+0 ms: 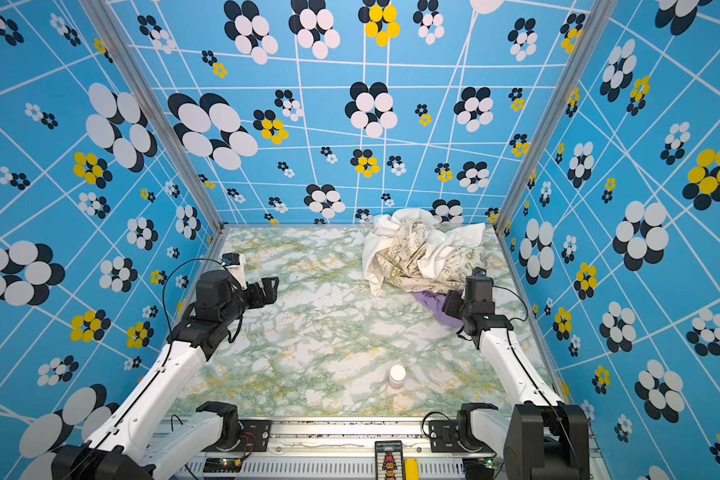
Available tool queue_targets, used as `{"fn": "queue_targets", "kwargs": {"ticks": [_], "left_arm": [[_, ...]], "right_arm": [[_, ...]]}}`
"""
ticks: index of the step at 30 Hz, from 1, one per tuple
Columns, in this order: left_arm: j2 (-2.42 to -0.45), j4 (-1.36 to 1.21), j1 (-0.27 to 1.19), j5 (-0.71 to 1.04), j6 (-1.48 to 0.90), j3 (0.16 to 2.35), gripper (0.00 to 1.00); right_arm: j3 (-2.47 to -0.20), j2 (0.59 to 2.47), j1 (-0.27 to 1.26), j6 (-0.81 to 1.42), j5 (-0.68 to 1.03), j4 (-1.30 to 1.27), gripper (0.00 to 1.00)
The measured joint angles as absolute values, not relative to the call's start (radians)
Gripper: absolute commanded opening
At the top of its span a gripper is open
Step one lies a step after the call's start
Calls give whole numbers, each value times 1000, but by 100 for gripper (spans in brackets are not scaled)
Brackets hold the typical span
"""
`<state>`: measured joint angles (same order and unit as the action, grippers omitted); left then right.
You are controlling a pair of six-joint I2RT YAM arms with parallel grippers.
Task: Pick out a specific cloth from the pile
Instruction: 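Lower the right gripper onto the purple cloth under the pile while raising the left arm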
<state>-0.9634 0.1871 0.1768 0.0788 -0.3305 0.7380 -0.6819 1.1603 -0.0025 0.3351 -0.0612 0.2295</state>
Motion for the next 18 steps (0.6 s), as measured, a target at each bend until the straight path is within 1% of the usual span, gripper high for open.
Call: {"fn": "queue_targets", "kwargs": {"ticks": [4, 8, 12, 14, 18], "left_arm": [[-942, 215, 266, 83, -382, 738, 99], [-968, 221, 318, 111, -421, 738, 99], [-1001, 204, 336, 137, -431, 725, 99], [-1006, 193, 336, 139, -435, 723, 99], [-1001, 145, 344, 123, -458, 696, 99]], "right_arm": [[-697, 1193, -2, 400, -71, 237, 58], [-731, 1246, -3, 462, -91, 256, 56], [-782, 1319, -5, 505, -108, 290, 56], [-809, 1354, -8, 518, -118, 315, 54], [-831, 1408, -17, 554, -126, 347, 47]]}}
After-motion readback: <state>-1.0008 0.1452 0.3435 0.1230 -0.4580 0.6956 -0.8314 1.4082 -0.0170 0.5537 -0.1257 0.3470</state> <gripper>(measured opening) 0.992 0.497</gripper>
